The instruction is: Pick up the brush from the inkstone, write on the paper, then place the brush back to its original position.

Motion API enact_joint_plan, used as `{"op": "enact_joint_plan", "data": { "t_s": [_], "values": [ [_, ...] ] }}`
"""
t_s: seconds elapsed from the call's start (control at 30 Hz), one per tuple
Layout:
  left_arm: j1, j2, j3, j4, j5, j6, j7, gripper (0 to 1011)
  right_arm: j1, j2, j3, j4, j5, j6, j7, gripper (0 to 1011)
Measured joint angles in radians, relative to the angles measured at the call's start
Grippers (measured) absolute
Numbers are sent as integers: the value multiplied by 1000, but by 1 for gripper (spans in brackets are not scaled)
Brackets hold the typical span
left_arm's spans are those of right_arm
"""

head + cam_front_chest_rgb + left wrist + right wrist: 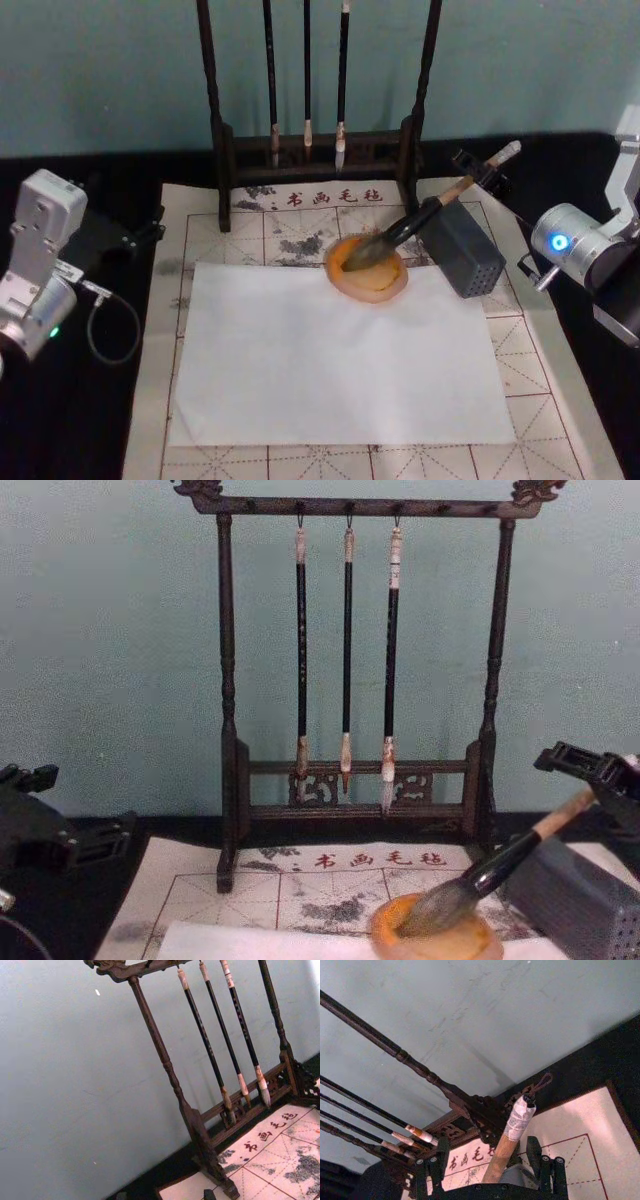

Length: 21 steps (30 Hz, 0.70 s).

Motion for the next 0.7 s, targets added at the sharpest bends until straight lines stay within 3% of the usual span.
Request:
{"op": "enact_joint_plan", "data": {
  "t_s": [0.53,0.7],
  "values": [
    [0,0,0,0,0,0,0,1001,4,3,-5,4,1,-4,5,999],
    [0,0,0,0,0,0,0,1001,3,2,-4,3,1,-3,4,909]
  ]
}}
